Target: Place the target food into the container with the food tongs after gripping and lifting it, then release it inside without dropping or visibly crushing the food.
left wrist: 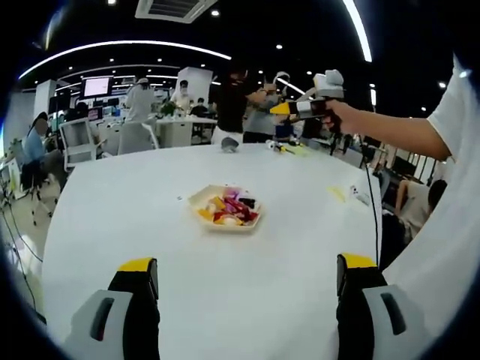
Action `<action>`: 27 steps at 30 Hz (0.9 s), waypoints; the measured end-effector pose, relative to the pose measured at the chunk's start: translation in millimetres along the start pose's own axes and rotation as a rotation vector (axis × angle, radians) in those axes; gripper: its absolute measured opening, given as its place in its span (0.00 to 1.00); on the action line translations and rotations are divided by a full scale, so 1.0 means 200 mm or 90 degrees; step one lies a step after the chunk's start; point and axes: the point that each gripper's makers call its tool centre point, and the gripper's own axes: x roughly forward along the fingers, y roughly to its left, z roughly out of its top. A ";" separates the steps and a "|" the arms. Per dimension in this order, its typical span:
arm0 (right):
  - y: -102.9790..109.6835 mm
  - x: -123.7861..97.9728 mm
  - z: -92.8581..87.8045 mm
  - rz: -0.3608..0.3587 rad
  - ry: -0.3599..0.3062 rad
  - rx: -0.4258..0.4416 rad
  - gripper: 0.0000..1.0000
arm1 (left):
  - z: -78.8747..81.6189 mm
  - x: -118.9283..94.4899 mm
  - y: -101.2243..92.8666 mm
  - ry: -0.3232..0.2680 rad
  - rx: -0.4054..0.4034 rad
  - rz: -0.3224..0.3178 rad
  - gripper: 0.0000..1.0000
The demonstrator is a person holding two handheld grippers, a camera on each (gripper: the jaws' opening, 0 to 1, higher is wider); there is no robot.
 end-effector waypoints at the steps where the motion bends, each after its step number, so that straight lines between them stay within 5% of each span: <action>1: 0.00 0.01 0.00 0.001 -0.001 0.001 0.20 | 0.00 0.00 0.00 -0.001 -0.002 0.000 1.00; 27: 0.08 0.27 -0.10 0.053 0.030 -0.005 0.20 | -0.03 -0.06 0.08 0.026 0.015 0.060 0.99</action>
